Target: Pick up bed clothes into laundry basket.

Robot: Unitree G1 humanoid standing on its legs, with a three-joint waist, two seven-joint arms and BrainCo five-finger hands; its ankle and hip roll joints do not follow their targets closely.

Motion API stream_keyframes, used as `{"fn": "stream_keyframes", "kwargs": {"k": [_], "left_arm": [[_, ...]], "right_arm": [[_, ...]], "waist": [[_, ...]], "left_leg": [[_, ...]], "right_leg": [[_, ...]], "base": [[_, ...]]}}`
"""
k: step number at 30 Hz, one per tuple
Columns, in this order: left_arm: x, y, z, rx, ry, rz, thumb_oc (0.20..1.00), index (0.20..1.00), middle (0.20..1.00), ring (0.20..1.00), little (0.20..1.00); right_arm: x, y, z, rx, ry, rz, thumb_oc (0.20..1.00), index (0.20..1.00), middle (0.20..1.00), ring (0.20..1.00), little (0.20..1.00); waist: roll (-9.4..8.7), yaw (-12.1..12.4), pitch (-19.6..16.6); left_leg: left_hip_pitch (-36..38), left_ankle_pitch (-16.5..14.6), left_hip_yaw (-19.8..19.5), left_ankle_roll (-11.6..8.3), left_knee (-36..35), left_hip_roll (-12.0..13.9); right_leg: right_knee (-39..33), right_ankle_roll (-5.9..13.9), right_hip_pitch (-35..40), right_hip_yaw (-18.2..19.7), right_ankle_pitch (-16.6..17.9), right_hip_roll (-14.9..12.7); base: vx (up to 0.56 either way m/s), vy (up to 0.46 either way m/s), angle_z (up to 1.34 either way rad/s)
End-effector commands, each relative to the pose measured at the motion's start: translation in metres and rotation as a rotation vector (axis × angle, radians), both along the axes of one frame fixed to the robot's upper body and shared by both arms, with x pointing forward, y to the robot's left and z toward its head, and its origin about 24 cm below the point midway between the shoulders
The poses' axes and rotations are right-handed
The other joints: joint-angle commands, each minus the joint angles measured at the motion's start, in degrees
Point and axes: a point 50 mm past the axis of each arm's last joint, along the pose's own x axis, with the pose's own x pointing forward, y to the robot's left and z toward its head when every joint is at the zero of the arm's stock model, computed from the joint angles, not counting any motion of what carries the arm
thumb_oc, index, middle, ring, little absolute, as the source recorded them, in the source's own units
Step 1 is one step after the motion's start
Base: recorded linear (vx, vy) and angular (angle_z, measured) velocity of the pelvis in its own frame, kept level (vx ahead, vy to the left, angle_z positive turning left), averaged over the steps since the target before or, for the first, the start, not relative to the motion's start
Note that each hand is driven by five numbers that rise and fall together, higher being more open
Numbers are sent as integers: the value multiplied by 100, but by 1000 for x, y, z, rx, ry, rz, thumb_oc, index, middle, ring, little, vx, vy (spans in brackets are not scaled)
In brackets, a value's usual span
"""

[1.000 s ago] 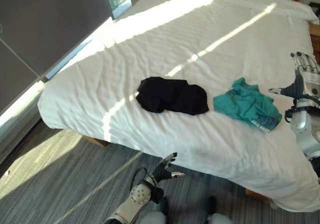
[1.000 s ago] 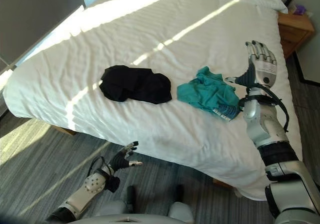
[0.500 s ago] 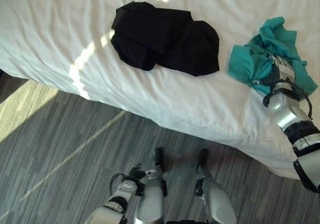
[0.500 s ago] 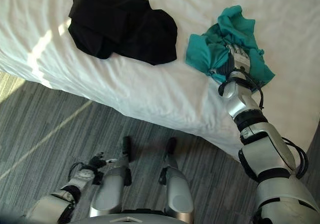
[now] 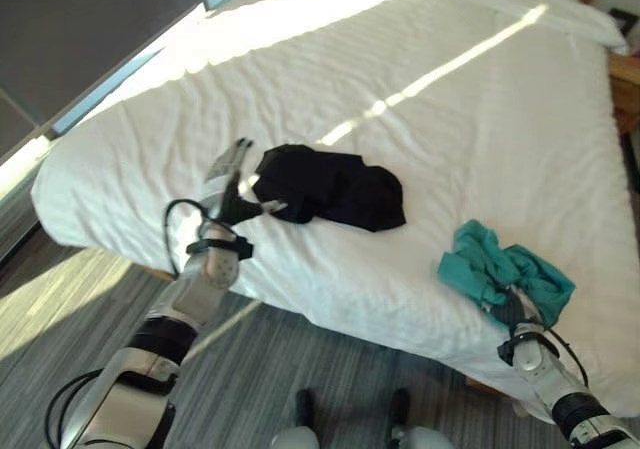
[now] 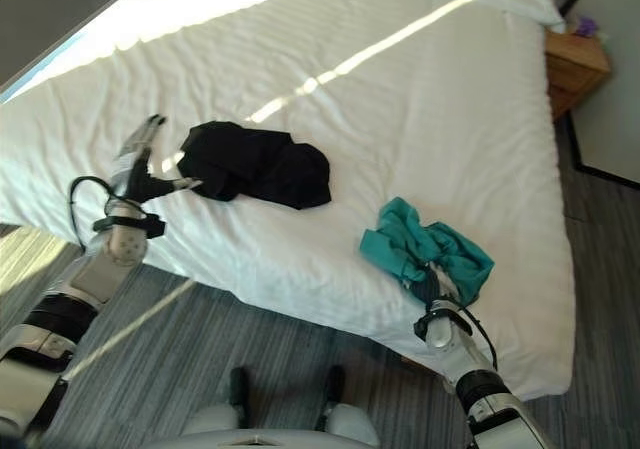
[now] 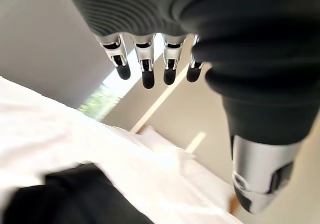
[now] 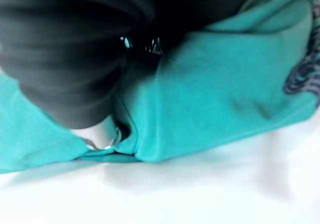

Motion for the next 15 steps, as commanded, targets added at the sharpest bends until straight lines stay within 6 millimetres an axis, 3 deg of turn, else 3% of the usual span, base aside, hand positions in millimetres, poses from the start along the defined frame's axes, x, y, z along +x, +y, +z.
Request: {"fn": "stream_keyframes", "kwargs": {"k": [1, 5, 8, 12, 13, 15], "left_arm": [[28, 3, 10, 133, 3, 133, 1000, 1000, 1000, 1000, 1000], [44, 22, -6, 293, 148, 301, 1000, 1000, 1000, 1000, 1000], [50, 38, -5, 380, 218, 411, 1000, 1000, 1000, 1000, 1000], [61, 53, 36, 440, 151, 507, 1000, 1000, 1000, 1000, 1000], [61, 53, 36, 440, 151, 507, 1000, 1000, 1000, 1000, 1000], [66, 57, 75, 464, 44, 543, 1000, 1000, 1000, 1000, 1000]], "right_arm": [[-150, 2, -94, -19, 742, 72, 200, 200, 200, 200, 200], [-135, -1, -87, 16, 650, 3, 200, 200, 200, 200, 200], [-112, -4, -77, 56, 543, -50, 200, 200, 200, 200, 200], [-95, -9, -66, 64, 457, -58, 200, 200, 200, 200, 200], [-95, -9, -66, 64, 457, -58, 200, 200, 200, 200, 200], [-94, -12, -64, 58, 443, -59, 200, 200, 200, 200, 200]], "waist": [[351, -239, 616], [339, -512, 623], [267, -662, 703], [96, -843, 942], [96, -844, 940], [15, -918, 1087]], "left_leg": [[84, -726, 607, -221, 69, 318], [176, -756, 786, -222, 69, 311], [102, -742, 900, -223, 69, 344], [-179, -664, 978, -237, 69, 415], [-184, -663, 977, -236, 69, 415], [-391, -604, 988, -252, 69, 464]], "right_leg": [[97, 565, 340, -18, -506, -366], [97, 602, 252, 135, -452, -364], [97, 656, 31, 231, -348, -379], [97, 701, -348, 268, -215, -398], [97, 701, -351, 267, -215, -398], [97, 733, -569, 225, -135, -427]], "base": [[34, 68, -43], [10, 57, -28], [-83, 14, -26], [-127, -16, -10], [-101, -11, -6], [-109, -18, -5]]}}
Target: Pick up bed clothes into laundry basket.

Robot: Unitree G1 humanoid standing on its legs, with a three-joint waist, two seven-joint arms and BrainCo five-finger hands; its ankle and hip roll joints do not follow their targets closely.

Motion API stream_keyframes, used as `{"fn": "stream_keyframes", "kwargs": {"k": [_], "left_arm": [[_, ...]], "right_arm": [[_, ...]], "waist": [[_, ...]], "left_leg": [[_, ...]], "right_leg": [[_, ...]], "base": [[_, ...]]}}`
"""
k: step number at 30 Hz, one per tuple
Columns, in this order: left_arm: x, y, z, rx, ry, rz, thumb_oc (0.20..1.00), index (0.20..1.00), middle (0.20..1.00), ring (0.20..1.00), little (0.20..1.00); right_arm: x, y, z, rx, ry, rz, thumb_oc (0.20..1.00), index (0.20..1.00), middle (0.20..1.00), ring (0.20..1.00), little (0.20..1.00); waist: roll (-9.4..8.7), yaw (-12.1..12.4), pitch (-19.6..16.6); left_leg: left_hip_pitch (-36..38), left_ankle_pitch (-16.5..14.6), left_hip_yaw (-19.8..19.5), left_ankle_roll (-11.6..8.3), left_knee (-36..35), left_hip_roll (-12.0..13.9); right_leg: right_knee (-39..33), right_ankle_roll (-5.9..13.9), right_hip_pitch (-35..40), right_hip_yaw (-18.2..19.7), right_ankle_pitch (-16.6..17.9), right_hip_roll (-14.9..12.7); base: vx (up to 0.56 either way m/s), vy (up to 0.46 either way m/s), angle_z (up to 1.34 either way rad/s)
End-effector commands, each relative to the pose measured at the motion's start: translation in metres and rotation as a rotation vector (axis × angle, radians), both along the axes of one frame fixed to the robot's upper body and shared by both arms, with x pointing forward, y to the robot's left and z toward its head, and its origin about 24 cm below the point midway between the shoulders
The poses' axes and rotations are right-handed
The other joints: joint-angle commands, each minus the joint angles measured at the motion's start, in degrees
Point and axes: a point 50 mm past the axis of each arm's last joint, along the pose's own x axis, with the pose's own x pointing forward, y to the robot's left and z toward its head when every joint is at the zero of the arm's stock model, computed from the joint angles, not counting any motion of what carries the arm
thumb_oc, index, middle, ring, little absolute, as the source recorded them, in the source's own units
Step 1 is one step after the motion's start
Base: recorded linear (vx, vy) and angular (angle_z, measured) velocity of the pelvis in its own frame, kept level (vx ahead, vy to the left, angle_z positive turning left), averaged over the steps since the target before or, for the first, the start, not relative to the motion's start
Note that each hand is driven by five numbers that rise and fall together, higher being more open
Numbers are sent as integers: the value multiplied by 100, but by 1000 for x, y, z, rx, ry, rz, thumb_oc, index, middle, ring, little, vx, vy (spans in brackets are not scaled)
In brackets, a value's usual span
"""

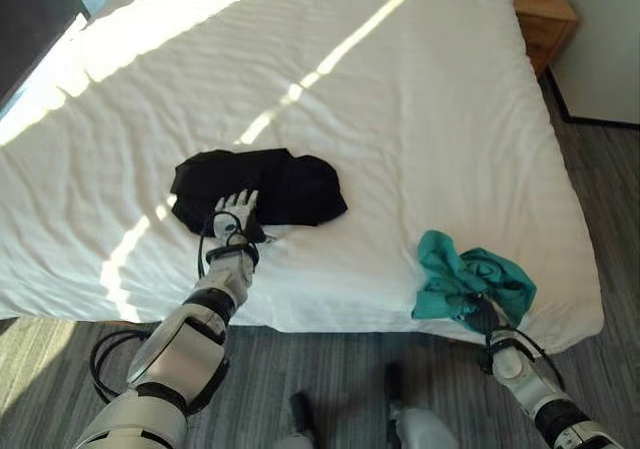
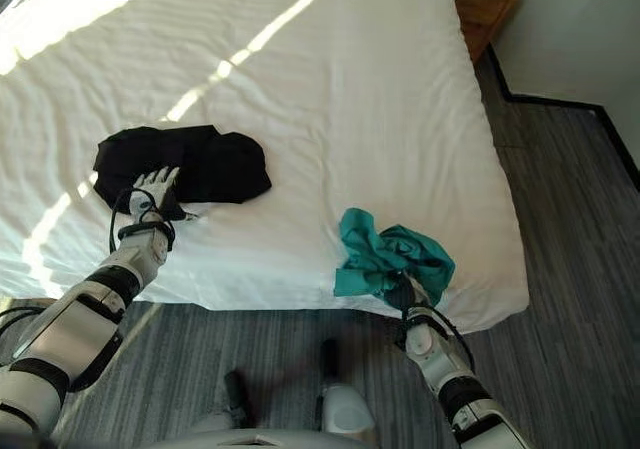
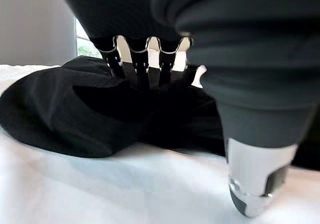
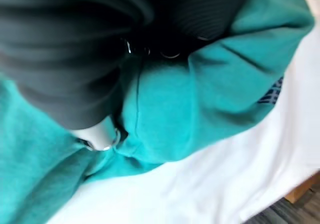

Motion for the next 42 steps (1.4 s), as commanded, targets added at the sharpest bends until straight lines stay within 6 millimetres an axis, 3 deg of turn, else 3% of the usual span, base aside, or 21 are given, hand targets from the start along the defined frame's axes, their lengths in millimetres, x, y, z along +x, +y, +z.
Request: {"fn": "stream_keyframes", "kwargs": {"k": [1, 3, 6, 10, 11, 12, 13, 17, 19, 22, 25, 31, 34, 35, 36, 37, 40, 42], "left_arm": [[22, 14, 98, 104, -252, 48, 1000, 1000, 1000, 1000, 1000], [23, 14, 110, 129, -282, 44, 1000, 1000, 1000, 1000, 1000], [24, 11, 154, 201, -389, 35, 1000, 1000, 1000, 1000, 1000], [23, 15, 173, 216, -428, 56, 1000, 1000, 1000, 1000, 1000], [23, 16, 175, 218, -421, 66, 909, 909, 909, 909, 909], [23, 19, 174, 217, -408, 78, 200, 200, 200, 200, 200], [22, 22, 175, 215, -387, 85, 200, 200, 200, 200, 200], [27, 15, 154, 165, -327, 66, 200, 200, 200, 200, 200], [30, 1, 160, 120, -365, 16, 200, 200, 200, 200, 200], [34, -37, 189, 39, -496, -127, 200, 200, 200, 200, 200], [24, -92, 228, -41, -658, -361, 200, 200, 200, 200, 200], [-9, -173, 249, -426, -718, -782, 200, 200, 200, 200, 200], [-32, -199, 247, -562, -726, -964, 200, 200, 200, 200, 200], [-43, -208, 249, -591, -734, -1044, 200, 200, 200, 200, 200], [-57, -216, 250, -637, -746, -1129, 200, 200, 200, 200, 200], [-57, -215, 250, -639, -745, -1129, 200, 200, 200, 200, 200], [-71, -226, 242, -689, -697, -1225, 200, 200, 200, 200, 200], [-70, -228, 217, -678, -614, -1219, 200, 200, 200, 200, 200]], "right_arm": [[-81, -30, -49, -77, 375, -82, 200, 200, 200, 200, 200], [-82, -31, -49, -81, 377, -77, 200, 200, 200, 200, 200], [-72, -33, -45, -73, 344, -90, 200, 200, 200, 200, 200], [-62, -33, -39, -67, 308, -95, 200, 200, 200, 200, 200], [-59, -32, -37, -62, 294, -93, 200, 200, 200, 200, 200], [-56, -32, -36, -61, 282, -94, 200, 200, 200, 200, 200], [-51, -42, -31, -63, 274, -124, 200, 200, 200, 200, 200], [-43, -45, -26, -39, 258, -135, 200, 200, 200, 200, 200], [-46, -49, -26, -42, 264, -141, 200, 200, 200, 200, 200], [-56, -57, -29, -42, 289, -159, 200, 200, 200, 200, 200], [-65, -62, -32, -29, 325, -190, 200, 200, 200, 200, 200], [-85, -70, -42, -4, 431, -258, 200, 200, 200, 200, 200], [-95, -74, -46, 3, 477, -288, 200, 200, 200, 200, 200], [-97, -75, -46, -2, 486, -292, 200, 200, 200, 200, 200], [-97, -74, -46, 3, 488, -292, 200, 200, 200, 200, 200], [-98, -75, -46, 2, 489, -292, 200, 200, 200, 200, 200], [-92, -79, -42, 7, 453, -321, 200, 200, 200, 200, 200], [-81, -95, -29, 30, 371, -410, 200, 200, 200, 200, 200]], "waist": [[78, -170, 669], [60, -187, 720], [9, -253, 961], [-28, -316, 1121], [-39, -338, 1165], [-52, -363, 1203], [-58, -378, 1243], [-78, -398, 1310], [-49, -390, 1314], [45, -372, 1243], [204, -290, 1044], [440, -186, 529], [488, -136, 387], [520, -69, 403], [577, 11, 380], [580, 20, 393], [685, 182, 296], [737, 348, 49]], "left_leg": [[-86, -636, 360, -289, 55, 380], [-133, -624, 360, -294, 55, 400], [-308, -557, 324, -303, 55, 405], [-406, -556, 335, -306, 55, 415], [-452, -544, 323, -301, 55, 409], [-487, -537, 319, -302, 55, 412], [-528, -521, 309, -303, 55, 410], [-602, -501, 285, -307, 55, 372], [-530, -559, 308, -309, 55, 335], [-429, -585, 299, -291, 55, 250], [-234, -692, 277, -266, 55, 167], [229, -809, 195, -184, 55, -11], [414, -813, 185, -121, 55, -73], [493, -821, 255, -86, 55, -53], [580, -777, 454, -57, 55, 48], [602, -782, 461, -60, 55, 51], [777, -654, 908, -4, 55, 240], [830, -526, 1410, 112, 55, 279]], "right_leg": [[86, 751, 63, -256, -377, -517], [86, 760, 10, -272, -359, -538], [86, 775, -170, -273, -294, -590], [86, 796, -293, -245, -273, -604], [86, 800, -339, -232, -250, -611], [86, 808, -383, -220, -235, -619], [86, 811, -424, -210, -215, -625], [86, 832, -496, -198, -162, -696], [86, 851, -425, -178, -176, -713], [86, 863, -317, -196, -180, -789], [86, 878, -53, -268, -250, -839], [91, 859, 591, -398, -301, -905], [167, 835, 743, -473, -260, -890], [375, 810, 784, -600, -349, -884], [809, 782, 798, -973, -460, -918], [843, 782, 799, -964, -481, -920], [1530, 654, 1051, -1833, -754, -1079], [1804, 564, 1571, -2659, -837, -1240]], "base": [[-89, -11, -1], [-30, 2, 0], [-66, 23, -1], [-48, 37, 1], [-18, 27, 6], [-34, 20, 8], [-43, 4, 6], [-10, 13, 6], [28, 34, 8], [29, 38, 3], [96, 37, 8], [134, 26, 11], [43, 21, 6], [-49, 38, -10], [-64, 27, -17], [-62, 11, -29], [-79, 34, -67], [-176, 98, -66]]}}
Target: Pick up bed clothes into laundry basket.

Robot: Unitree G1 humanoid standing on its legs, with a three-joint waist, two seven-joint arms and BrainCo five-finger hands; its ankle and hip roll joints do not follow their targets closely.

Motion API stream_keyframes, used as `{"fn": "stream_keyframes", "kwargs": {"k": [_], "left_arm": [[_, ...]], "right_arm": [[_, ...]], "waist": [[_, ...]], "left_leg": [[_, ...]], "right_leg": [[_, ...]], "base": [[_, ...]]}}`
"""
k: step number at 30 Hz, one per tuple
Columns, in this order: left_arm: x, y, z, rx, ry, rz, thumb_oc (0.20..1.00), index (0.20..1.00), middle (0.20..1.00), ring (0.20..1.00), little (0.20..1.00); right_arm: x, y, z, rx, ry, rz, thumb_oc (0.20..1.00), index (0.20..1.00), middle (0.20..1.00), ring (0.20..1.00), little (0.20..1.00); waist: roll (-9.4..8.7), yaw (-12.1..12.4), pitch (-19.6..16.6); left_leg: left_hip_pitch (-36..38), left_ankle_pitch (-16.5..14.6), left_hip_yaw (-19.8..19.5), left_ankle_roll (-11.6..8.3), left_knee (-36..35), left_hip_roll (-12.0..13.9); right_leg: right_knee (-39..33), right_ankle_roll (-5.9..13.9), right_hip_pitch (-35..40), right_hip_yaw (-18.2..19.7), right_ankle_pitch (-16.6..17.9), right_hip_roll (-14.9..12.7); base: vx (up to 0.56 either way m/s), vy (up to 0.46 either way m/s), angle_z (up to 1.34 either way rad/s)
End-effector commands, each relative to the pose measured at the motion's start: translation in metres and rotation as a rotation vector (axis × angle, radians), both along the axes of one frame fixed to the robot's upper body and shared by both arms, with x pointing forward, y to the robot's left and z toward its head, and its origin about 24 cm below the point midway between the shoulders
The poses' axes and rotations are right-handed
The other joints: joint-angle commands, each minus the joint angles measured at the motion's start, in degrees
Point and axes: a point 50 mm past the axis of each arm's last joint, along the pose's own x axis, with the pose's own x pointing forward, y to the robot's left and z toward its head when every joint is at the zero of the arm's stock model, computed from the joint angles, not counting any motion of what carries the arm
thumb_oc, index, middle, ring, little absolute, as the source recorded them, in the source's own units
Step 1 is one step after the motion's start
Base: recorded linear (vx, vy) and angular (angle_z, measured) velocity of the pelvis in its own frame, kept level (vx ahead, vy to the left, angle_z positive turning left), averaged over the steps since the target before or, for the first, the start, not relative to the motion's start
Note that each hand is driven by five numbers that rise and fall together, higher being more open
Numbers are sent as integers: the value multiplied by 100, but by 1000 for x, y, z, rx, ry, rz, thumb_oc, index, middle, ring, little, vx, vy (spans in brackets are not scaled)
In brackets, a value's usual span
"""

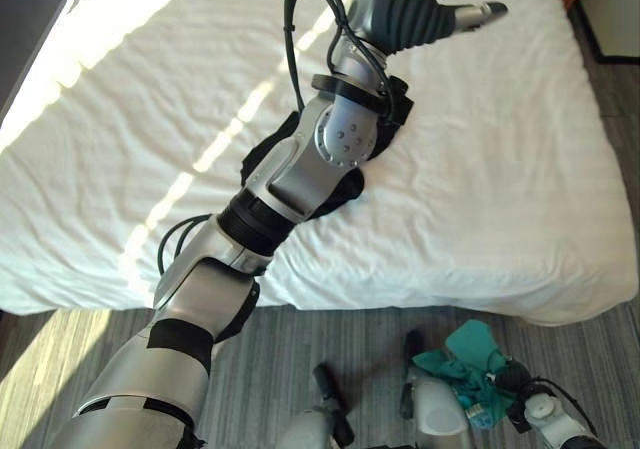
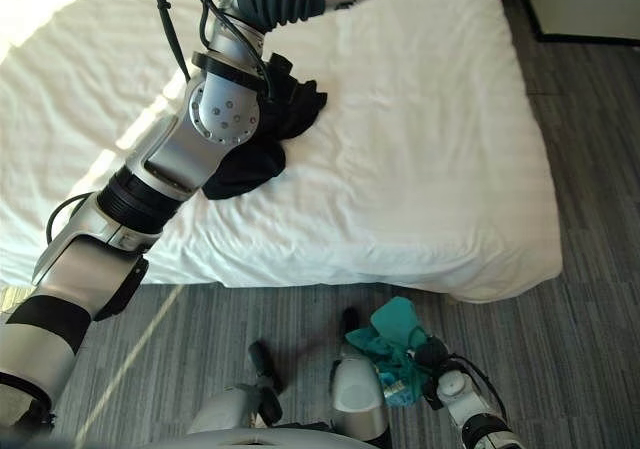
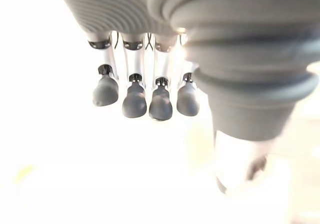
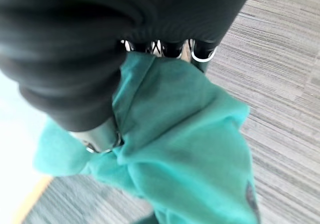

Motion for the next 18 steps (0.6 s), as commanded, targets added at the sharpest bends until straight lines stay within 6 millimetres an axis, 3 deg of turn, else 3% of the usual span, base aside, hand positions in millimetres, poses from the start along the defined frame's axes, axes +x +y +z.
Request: {"fn": "stream_keyframes", "kwargs": {"k": [1, 2, 4, 5, 6, 7, 8, 10, 11, 13, 14, 15, 16, 17, 18], "left_arm": [[5, -5, -18, -6, 80, -36, 200, 200, 200, 200, 200], [11, 1, -28, 13, 101, 14, 200, 200, 200, 200, 200], [32, 19, -51, 112, 123, 213, 209, 209, 209, 209, 209], [43, 32, -64, 171, 142, 325, 413, 413, 413, 413, 413], [57, 51, -84, 243, 189, 449, 683, 683, 683, 683, 683], [78, 89, -116, 401, 297, 653, 1000, 1000, 1000, 1000, 1000], [84, 106, -124, 439, 327, 728, 1000, 1000, 1000, 1000, 1000], [84, 106, -123, 438, 326, 731, 1000, 1000, 1000, 1000, 1000], [95, 136, -139, 532, 407, 865, 1000, 1000, 1000, 1000, 1000], [100, 153, -136, 580, 407, 974, 1000, 1000, 1000, 1000, 1000], [103, 168, -142, 626, 442, 1052, 1000, 1000, 1000, 1000, 1000], [102, 206, -147, 697, 500, 1196, 1000, 1000, 1000, 1000, 1000], [98, 226, -156, 744, 553, 1265, 1000, 1000, 1000, 1000, 1000], [98, 226, -156, 745, 554, 1266, 1000, 1000, 1000, 1000, 1000], [85, 266, -168, 735, 659, 1376, 1000, 1000, 1000, 1000, 1000]], "right_arm": [[-20, -48, 12, -83, -10, -159, 200, 200, 200, 200, 200], [-15, -51, 16, -82, -36, -172, 200, 200, 200, 200, 200], [-7, -53, 24, -87, -79, -152, 200, 200, 200, 200, 200], [-1, -55, 28, -94, -99, -142, 200, 200, 200, 200, 200], [3, -56, 32, -105, -109, -119, 200, 200, 200, 200, 200], [11, -60, 41, -116, -135, -85, 200, 200, 200, 200, 200], [13, -61, 44, -127, -136, -56, 200, 200, 200, 200, 200], [14, -60, 44, -128, -136, -54, 200, 200, 200, 200, 200], [33, -53, 53, -161, -162, 43, 200, 200, 200, 200, 200], [40, -36, 52, -173, -175, 141, 200, 200, 200, 200, 200], [42, -33, 52, -182, -183, 169, 200, 200, 200, 200, 200], [33, -37, 49, -208, -156, 180, 200, 200, 200, 200, 200], [28, -39, 45, -219, -135, 187, 200, 200, 200, 200, 200], [27, -39, 45, -220, -134, 189, 200, 200, 200, 200, 200], [20, -36, 39, -212, -114, 180, 200, 200, 200, 200, 200]], "waist": [[217, 267, -493], [222, 352, -561], [204, 505, -679], [218, 530, -714], [255, 576, -732], [271, 580, -750], [288, 587, -722], [286, 588, -705], [276, 806, -438], [236, 920, -265], [238, 836, -224], [282, 642, -266], [302, 574, -300], [303, 584, -294], [305, 534, -381]], "left_leg": [[-265, -295, 487, -87, 30, 231], [-269, -249, 662, -48, 30, 230], [-218, -404, 715, -16, 30, 175], [-181, -380, 769, -8, 30, 167], [-99, -359, 888, -52, 41, 170], [-88, -299, 955, -85, 100, 161], [-75, -249, 995, -102, 138, 170], [-58, -246, 1013, -109, 136, 173], [-686, 82, 526, -369, 778, 400], [-1129, 36, -671, -682, 1072, 580], [-1179, 57, -1149, -754, 1030, 683], [-985, 114, -1203, -762, 647, 917], [-791, 161, -1001, -739, 375, 978], [-737, 189, -973, -742, 311, 971], [-522, 228, -726, -705, 62, 992]], "right_leg": [[1460, 505, 885, -885, -419, -1002], [1420, 509, 1041, -1068, -368, -1049], [1183, 587, 1210, -890, -424, -937], [946, 553, 1265, -868, -527, -851], [572, 543, 1341, -780, -519, -737], [-34, 513, 1434, -508, -573, -509], [-150, 517, 1468, -466, -587, -471], [-150, 513, 1473, -448, -589, -470], [-167, 403, 1421, -257, -609, -455], [-155, 369, 1331, -146, -640, -457], [-145, 395, 1306, -88, -608, -462], [-129, 482, 1257, -21, -582, -471], [-101, 512, 1278, -33, -577, -458], [-100, 515, 1288, -16, -578, -458], [-64, 515, 1300, 0, -573, -416]], "base": [[-218, 102, -90], [-94, 46, -95], [-52, 33, -115], [-15, -32, -147], [-28, -128, -175], [-45, -109, -203], [-29, -79, -190], [-77, -36, -137], [-206, -93, -79], [-160, -55, -74], [20, 94, -50], [74, 154, -8], [84, 134, -4], [128, 155, -22], [133, 144, -33]]}}
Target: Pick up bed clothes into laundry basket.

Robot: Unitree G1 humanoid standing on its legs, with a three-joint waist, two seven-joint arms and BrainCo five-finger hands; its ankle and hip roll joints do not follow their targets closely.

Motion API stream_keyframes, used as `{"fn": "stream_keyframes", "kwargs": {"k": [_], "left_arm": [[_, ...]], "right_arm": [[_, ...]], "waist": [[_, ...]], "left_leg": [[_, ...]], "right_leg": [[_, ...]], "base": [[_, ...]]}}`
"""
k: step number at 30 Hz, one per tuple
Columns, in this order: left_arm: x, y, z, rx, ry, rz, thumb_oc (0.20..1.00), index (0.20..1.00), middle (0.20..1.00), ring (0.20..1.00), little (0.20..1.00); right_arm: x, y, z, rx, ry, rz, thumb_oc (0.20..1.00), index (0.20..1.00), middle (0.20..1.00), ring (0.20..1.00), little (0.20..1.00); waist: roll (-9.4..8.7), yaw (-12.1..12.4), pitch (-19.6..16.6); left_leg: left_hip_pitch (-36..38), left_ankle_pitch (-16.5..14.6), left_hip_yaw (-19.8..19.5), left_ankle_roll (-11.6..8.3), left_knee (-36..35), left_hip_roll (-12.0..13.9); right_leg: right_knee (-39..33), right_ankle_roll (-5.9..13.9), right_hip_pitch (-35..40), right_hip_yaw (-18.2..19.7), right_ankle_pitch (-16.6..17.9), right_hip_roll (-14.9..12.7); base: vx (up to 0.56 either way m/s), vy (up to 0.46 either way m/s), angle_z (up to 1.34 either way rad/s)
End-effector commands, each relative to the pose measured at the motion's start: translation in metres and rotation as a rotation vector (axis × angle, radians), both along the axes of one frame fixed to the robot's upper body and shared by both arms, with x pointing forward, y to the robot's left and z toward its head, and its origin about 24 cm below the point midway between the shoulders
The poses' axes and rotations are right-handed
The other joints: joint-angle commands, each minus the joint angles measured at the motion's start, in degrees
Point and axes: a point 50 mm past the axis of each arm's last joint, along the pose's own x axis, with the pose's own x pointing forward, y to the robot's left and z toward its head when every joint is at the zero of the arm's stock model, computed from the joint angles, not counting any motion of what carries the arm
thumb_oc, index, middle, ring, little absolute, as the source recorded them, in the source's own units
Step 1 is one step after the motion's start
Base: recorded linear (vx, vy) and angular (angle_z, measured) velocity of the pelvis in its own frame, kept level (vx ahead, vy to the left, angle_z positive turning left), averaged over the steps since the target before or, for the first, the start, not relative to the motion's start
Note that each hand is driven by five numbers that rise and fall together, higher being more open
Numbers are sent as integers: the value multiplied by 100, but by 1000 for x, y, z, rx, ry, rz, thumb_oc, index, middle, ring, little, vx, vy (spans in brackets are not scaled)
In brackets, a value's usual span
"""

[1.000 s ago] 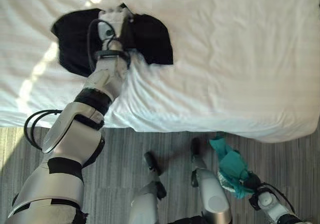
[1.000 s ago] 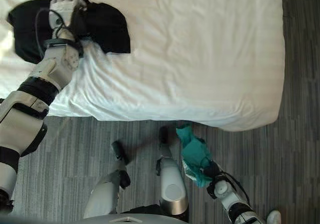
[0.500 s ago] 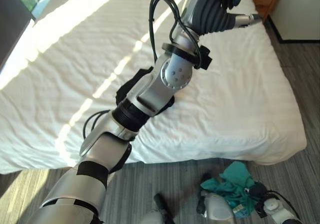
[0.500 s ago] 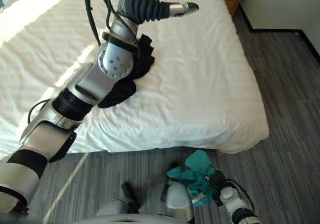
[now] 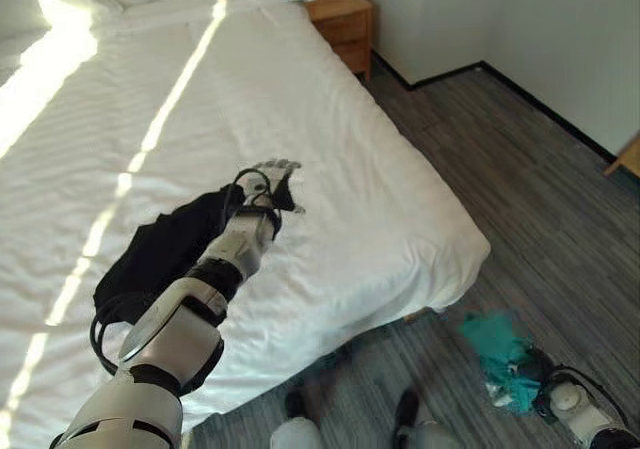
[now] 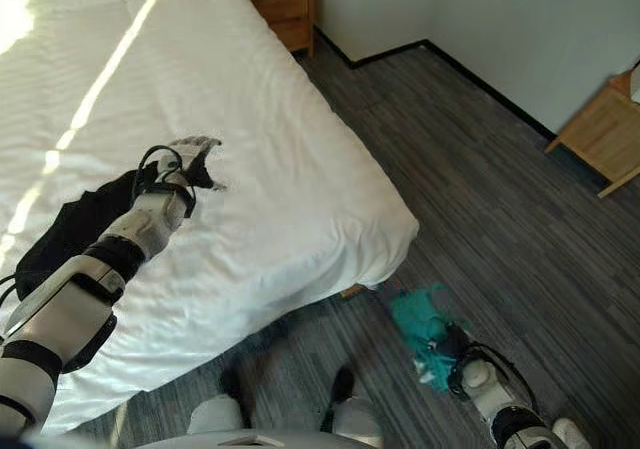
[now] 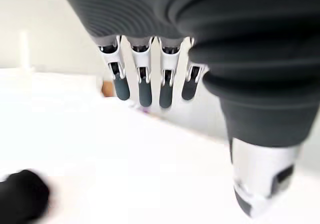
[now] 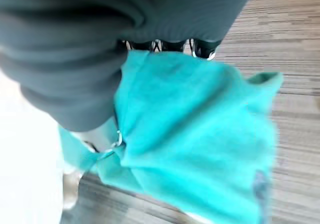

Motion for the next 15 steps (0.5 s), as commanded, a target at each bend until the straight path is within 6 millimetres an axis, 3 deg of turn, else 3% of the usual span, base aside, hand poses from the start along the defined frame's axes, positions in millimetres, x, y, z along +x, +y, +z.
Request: {"fn": "stream_keyframes", "kwargs": {"k": [1, 4, 5, 7, 12, 14, 15], "left_arm": [[-4, 70, 51, 61, -111, 281, 1000, 1000, 1000, 1000, 1000], [-24, 109, 41, 57, -64, 415, 1000, 1000, 1000, 1000, 1000], [-25, 110, 41, 58, -63, 417, 1000, 1000, 1000, 1000, 1000], [-43, 138, 40, 58, -64, 502, 1000, 1000, 1000, 1000, 1000], [-59, 156, 35, 8, -77, 568, 1000, 1000, 1000, 1000, 1000], [-63, 157, 26, -37, -72, 583, 1000, 1000, 1000, 1000, 1000], [-67, 156, 12, -125, -66, 606, 1000, 1000, 1000, 1000, 1000]], "right_arm": [[-6, 1, 0, -37, -20, 48, 200, 200, 200, 200, 200], [-18, 14, -14, -12, 31, 60, 200, 200, 200, 200, 200], [-18, 14, -14, -11, 31, 63, 200, 200, 200, 200, 200], [-19, 25, -22, 4, 52, 58, 200, 200, 200, 200, 200], [-14, 45, -31, 32, 75, 66, 200, 200, 200, 200, 200], [-16, 52, -36, 41, 97, 76, 200, 200, 200, 200, 200], [-18, 56, -39, 42, 120, 80, 200, 200, 200, 200, 200]], "waist": [[-31, -13, -6], [-125, 10, -72], [-137, 0, -73], [-190, 135, -27], [-266, 340, 55], [-302, 413, 99], [-328, 488, 127]], "left_leg": [[163, -98, 294, 7, 72, -90], [271, -233, 432, 34, 72, -188], [278, -238, 438, 36, 72, -197], [267, -305, 474, 55, 72, -290], [155, -340, 483, 92, 72, -388], [114, -347, 482, 101, 72, -417], [79, -360, 461, 109, 72, -444]], "right_leg": [[257, 872, 636, -478, -476, -963], [231, 920, 660, -497, -402, -1018], [229, 925, 664, -492, -401, -1027], [239, 989, 641, -523, -338, -1103], [342, 1055, 553, -586, -288, -1225], [358, 1079, 540, -619, -267, -1265], [348, 1098, 539, -662, -229, -1309]], "base": [[156, 159, -35], [98, 76, -12], [63, 92, 5], [27, 83, -2], [-12, 63, 4], [-20, 48, 13], [-3, 32, 8]]}}
